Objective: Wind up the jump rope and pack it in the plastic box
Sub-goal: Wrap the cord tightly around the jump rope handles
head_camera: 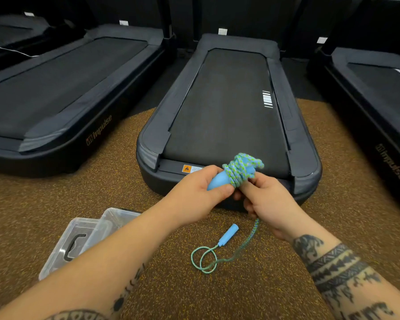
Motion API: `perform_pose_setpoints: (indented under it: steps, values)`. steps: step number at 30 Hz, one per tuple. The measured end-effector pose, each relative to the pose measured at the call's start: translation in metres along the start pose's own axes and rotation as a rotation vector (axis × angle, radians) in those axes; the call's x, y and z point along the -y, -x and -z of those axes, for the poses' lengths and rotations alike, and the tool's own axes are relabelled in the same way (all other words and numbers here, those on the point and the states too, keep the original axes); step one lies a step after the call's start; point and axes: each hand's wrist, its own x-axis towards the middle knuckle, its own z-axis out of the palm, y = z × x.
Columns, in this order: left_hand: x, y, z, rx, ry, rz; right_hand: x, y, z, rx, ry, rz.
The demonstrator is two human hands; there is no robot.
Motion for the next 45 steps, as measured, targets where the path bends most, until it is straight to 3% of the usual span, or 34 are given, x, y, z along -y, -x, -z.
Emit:
perform_pose_setpoints:
  steps: [5,11,18,21,26,29,32,35,40,45]
  values:
    - [0.005,-0.005,-0.010,-0.099,0.023,0.091,-0.008,-0.001,-0.011,-0.022,0.256,0.085]
    - [0.004,-0.006,-0.017,-0.147,0.130,0.107,-0.003,0.000,-0.014,0.027,-0.016,-0.061]
    - [-0.001,0.004,-0.039,-0.113,0.144,0.187,-0.005,-0.001,-0.024,-0.216,0.168,-0.014]
    - [-0.007,0.004,-0.033,0.004,0.278,0.272,-0.002,0.000,-0.008,-0.210,0.401,0.056]
    - [-0.013,0.002,0.001,0.146,0.766,0.482,0.001,0.008,0.011,-0.057,0.899,0.199]
    - [-0.016,0.003,0.008,0.251,0.699,0.571,0.002,0.014,0.005,0.021,1.248,0.400]
    - [-0.014,0.005,0.003,0.278,0.529,0.576,0.003,0.016,-0.003,0.087,1.326,0.535]
    - [-0.010,0.003,-0.001,0.134,0.597,0.539,0.002,0.013,-0.003,0.025,1.261,0.531]
    - [-0.010,-0.009,-0.005,-0.316,0.722,0.433,0.003,0.018,-0.008,-0.230,0.894,0.561]
    - [-0.017,-0.011,-0.006,-0.420,0.876,0.404,-0.002,0.019,-0.024,-0.097,0.447,0.319]
